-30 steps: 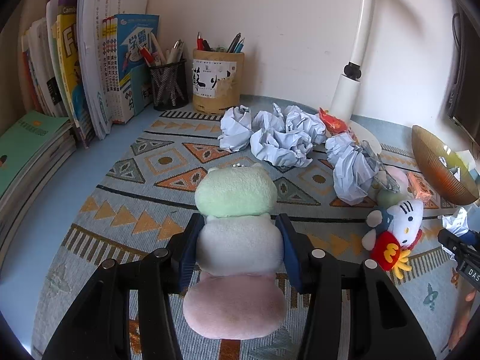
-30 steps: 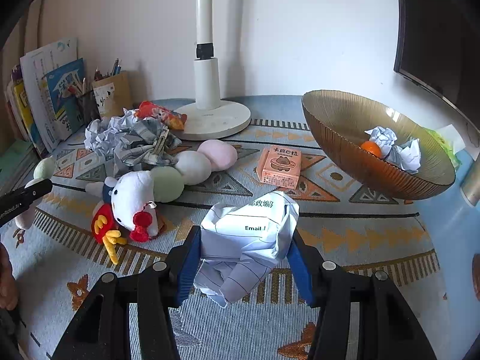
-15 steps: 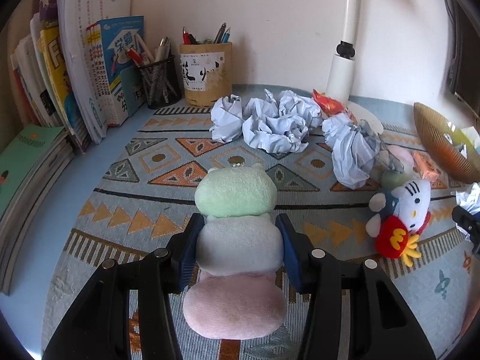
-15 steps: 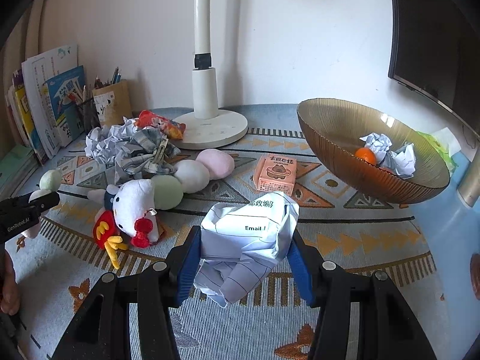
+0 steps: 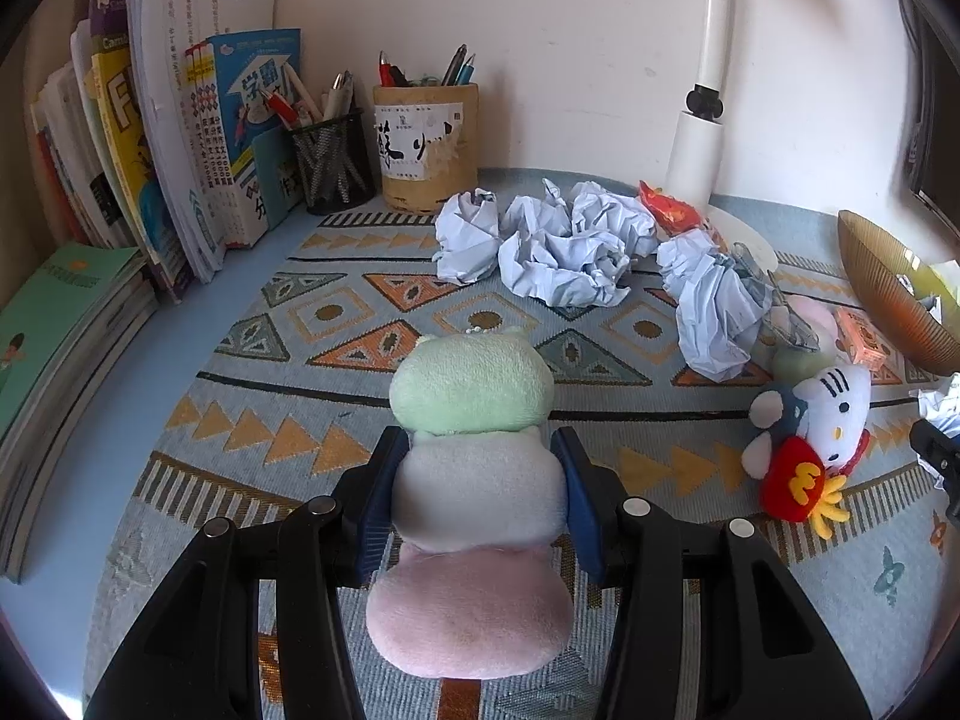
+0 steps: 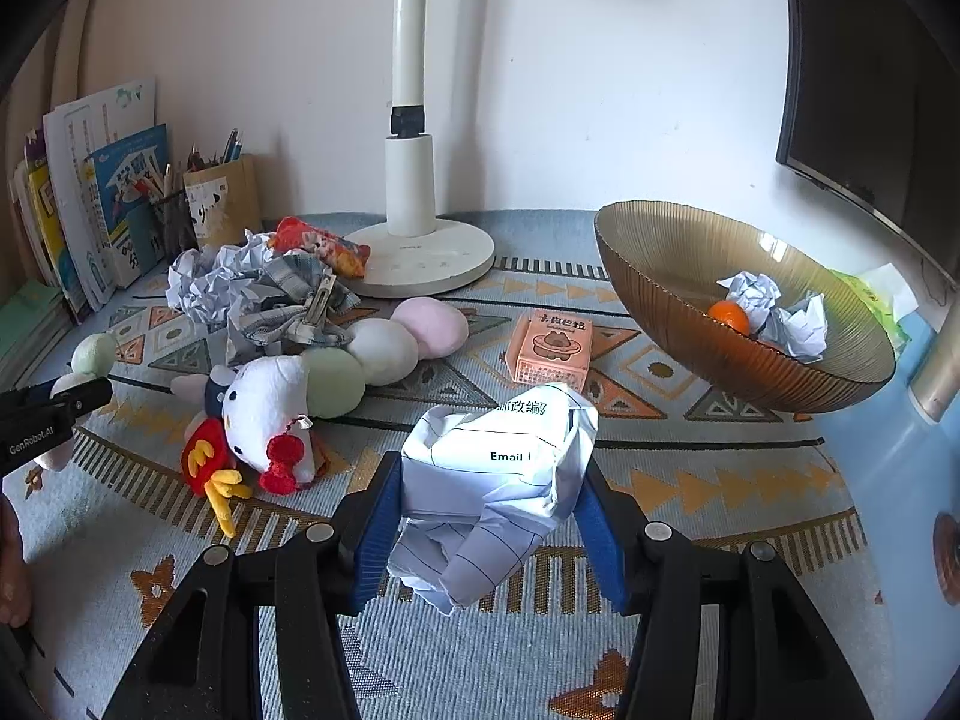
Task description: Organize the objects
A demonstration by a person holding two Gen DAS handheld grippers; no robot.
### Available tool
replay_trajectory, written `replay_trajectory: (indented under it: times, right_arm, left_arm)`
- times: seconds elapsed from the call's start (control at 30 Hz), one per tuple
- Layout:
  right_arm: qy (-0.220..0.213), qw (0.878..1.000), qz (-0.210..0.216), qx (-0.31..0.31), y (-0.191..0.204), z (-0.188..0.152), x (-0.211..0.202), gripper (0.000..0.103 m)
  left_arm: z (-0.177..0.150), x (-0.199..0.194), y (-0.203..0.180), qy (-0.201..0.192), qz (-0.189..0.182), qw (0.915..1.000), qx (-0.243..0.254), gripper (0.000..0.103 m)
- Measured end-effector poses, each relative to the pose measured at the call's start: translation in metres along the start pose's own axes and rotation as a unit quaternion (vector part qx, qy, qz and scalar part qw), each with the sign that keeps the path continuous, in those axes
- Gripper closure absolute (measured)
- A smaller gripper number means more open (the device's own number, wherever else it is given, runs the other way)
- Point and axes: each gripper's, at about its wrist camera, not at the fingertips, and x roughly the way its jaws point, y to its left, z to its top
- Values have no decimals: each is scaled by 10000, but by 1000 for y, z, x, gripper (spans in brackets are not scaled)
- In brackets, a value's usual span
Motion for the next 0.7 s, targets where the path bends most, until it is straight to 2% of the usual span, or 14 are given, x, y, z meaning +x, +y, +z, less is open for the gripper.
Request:
replay_trajectory:
  times: [0.1,0.13,0.23,0.3,0.43,0.53,0.63,0.67,0.7]
  right_arm:
    - [-14,9999,117,93,-4,0,-3,49]
    - [26,9989,382,260,-13,-1,-8,49]
    - [128,9886,1087,1032,-54,-14,-28,49]
    - [167,9793,1276,1565,-92,-18,-37,49]
    - [-291,9693,1026,2215,-171,15,-62,49]
    - [-542,9611,734,2608,-213,51,-67,49]
    - [-336,9591,347,2788,-239,77,-40,48]
    - [-279,9592,316,2795,-243,81,-33,45]
    - [-197,9609,332,2740,-246,86,-21,28]
  left_arm:
    - [2,-2,-1,32,-62,10000,23,57]
    - [3,-5,-3,170,-183,9997,24,57]
    - [14,-42,-13,-2,-728,9973,33,57]
    - [35,-64,-34,-108,-1123,9935,167,57]
    - [88,-75,-113,-148,-2052,9776,438,57]
    - [123,-62,-199,-100,-2684,9598,814,57]
    - [142,-43,-265,-101,-2839,9536,1001,56]
    - [147,-33,-286,-55,-2929,9498,1102,53]
    - [152,-23,-303,-5,-2988,9469,1184,36]
